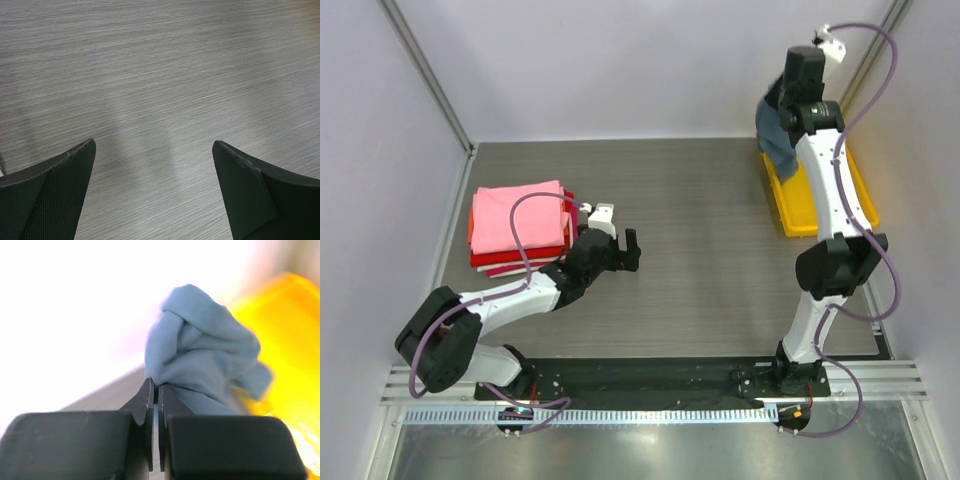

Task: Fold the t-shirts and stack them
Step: Grab the tshirt from the pile, then move the tshirt to the center of the board

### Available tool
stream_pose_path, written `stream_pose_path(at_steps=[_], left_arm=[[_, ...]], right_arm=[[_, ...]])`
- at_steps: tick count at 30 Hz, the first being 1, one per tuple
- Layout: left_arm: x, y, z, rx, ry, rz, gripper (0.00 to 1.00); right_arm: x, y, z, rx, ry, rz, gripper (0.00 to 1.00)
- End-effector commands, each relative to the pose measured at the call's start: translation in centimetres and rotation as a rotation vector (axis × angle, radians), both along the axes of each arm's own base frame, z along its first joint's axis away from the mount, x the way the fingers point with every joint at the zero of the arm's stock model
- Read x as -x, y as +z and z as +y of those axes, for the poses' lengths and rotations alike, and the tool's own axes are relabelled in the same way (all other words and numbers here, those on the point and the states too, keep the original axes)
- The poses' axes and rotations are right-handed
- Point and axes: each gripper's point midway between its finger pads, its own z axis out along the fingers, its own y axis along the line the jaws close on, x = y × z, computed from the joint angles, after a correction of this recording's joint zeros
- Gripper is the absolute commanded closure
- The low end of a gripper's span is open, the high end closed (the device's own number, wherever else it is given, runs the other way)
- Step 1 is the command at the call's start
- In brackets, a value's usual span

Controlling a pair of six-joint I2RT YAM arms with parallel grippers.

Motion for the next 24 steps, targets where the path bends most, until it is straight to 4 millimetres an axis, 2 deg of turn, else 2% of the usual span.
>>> stream_pose_path(at_steps=[1,2,4,6,7,9,10,11,12,13,14,15,16,17,18,19,21,22,24], left_arm=[[-0.7,2.2,-0.3,0.042,0.018,-0.056,0.0],[-0.7,2.3,-0.3,0.045,0.017,-0.056,0.0],[-0.7,2.2,-0.3,0.043,0.018,-0.056,0.0],[-0.7,2.2,-0.3,0.041,0.02,-0.057,0.0],[-0.7,2.2,-0.2,0.039,0.023,-0.057,0.0],[-0.8,2.1,-0.1,0.035,0.026,-0.058,0.0],[-0.8,2.2,-0.1,0.034,0.029,-0.06,0.0],[-0.8,2.1,0.0,0.032,0.031,-0.06,0.0],[-0.9,2.1,0.1,0.027,0.038,-0.062,0.0],[-0.9,2.0,0.2,0.023,0.043,-0.061,0.0],[-0.9,2.0,0.2,0.022,0.045,-0.062,0.0],[-0.9,2.1,0.3,0.02,0.048,-0.064,0.0],[-0.9,2.0,0.4,0.016,0.049,-0.061,0.0],[-0.9,2.1,0.4,0.018,0.051,-0.062,0.0],[-0.9,2.3,0.4,0.021,0.052,-0.065,0.0],[-0.9,2.3,0.5,0.023,0.054,-0.066,0.0],[-0.9,2.1,0.4,0.02,0.052,-0.062,0.0],[-0.9,1.7,0.4,0.009,0.052,-0.05,0.0],[-1.2,1.7,0.4,-0.001,0.065,-0.042,0.0]], right_arm=[[6.7,16.6,6.6,-0.098,0.277,-0.346,0.99],[7.6,18.2,7.7,-0.122,0.341,-0.381,0.99],[10.3,21.1,7.9,-0.152,0.361,-0.449,0.99],[11.9,21.4,8.9,-0.213,0.409,-0.456,0.99],[12.7,19.4,9.2,-0.249,0.42,-0.408,0.99],[13.7,17.3,11.7,-0.345,0.534,-0.375,0.99],[15.4,13.3,13.3,-0.397,0.62,-0.292,0.99],[16.1,11.4,14.2,-0.451,0.659,-0.265,0.89],[16.7,10.2,14.6,-0.459,0.686,-0.267,0.73],[16.9,4.6,14.4,-0.476,0.654,-0.154,0.52],[18.4,3.9,13.7,-0.457,0.633,-0.158,0.25],[19.0,2.1,13.1,-0.435,0.603,-0.134,0.18],[19.5,-2.2,12.4,-0.429,0.553,-0.056,0.15],[20.5,-2.7,11.7,-0.407,0.529,-0.068,0.14],[20.8,-4.0,11.5,-0.379,0.528,-0.048,0.15],[21.2,-6.5,11.2,-0.373,0.517,0.003,0.16],[21.9,-8.8,11.2,-0.36,0.519,0.056,0.18],[22.3,-10.8,11.0,-0.354,0.513,0.102,0.18],[22.8,-12.6,10.6,-0.342,0.492,0.141,0.21]])
